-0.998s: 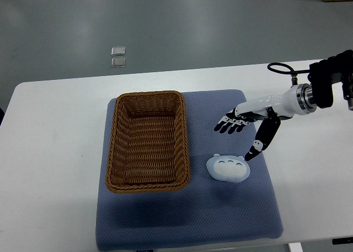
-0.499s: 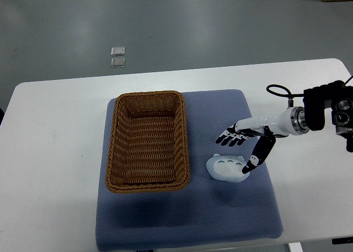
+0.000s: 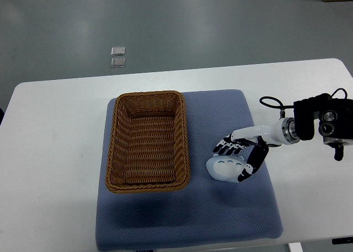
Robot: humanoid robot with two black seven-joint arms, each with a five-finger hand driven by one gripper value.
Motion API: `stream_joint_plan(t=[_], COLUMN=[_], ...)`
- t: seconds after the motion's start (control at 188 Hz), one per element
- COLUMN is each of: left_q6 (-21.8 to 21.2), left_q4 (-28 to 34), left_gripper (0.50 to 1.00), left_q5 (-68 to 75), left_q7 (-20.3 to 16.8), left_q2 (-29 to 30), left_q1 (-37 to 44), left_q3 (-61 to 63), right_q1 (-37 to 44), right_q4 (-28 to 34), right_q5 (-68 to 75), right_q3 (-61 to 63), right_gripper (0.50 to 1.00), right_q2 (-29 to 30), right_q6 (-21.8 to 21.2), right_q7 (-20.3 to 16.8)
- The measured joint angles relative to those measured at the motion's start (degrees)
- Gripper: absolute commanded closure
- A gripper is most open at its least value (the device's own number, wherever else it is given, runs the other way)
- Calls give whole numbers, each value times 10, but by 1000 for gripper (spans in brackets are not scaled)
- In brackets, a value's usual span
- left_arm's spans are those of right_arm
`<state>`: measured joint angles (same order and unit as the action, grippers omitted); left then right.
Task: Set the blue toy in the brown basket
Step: 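Close the right hand fingers around the pale blue toy and lift, then carry the held toy with the right hand over the wicker basket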
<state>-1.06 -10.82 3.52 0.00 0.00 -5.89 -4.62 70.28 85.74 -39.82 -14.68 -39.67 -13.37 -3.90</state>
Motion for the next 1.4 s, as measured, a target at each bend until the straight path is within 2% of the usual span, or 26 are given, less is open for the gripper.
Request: stream_joint_plan(t=[0.228,0.393,0.515,0.547,0.552,0.574,0.611,0.653,0.717,1.052,1.253,1.402], left_q6=[0,0,0,0,0,0,0,0,0,0,-1,-1], left_q4=[-1,-1,-1,-1,-1,-1,-1,-1,-1,0,0,0], left_gripper=[500,500,500,500,500,500,500,500,500,500,500,500], left_q5=[0,0,0,0,0,0,0,0,0,0,0,-1], left_q7=[0,0,0,0,0,0,0,0,0,0,0,0], left_q2=[0,0,0,0,0,0,0,0,0,0,0,0], left_q1=[0,0,0,0,0,0,0,0,0,0,0,0], left_q3=[0,1,1,1,1,1,1,1,1,1,1,1], right_q1=[-21,-36,-43,-44,-44,-45,-47,-49,-51,-32,27,88], right_q4=[-8,-10,-14,-14,-14,-14,-16,-17,-18,-17,-15,-23], right_q5=[-13,-24,-30,-33,-33,-36,-41,-48,-59,-77,-68,-34], right_q3=[11,12,14,15,16,17,19,20,20,33,52,55], right_gripper=[607,636,750,801,824,862,895,961,991,998,991,987], right_q2=[7,12,17,18,18,18,18,19,20,-1,-8,8], right_q6=[6,18,20,20,20,20,20,20,22,16,-6,-10], right_q7=[0,0,1,1,1,1,1,1,1,0,1,1])
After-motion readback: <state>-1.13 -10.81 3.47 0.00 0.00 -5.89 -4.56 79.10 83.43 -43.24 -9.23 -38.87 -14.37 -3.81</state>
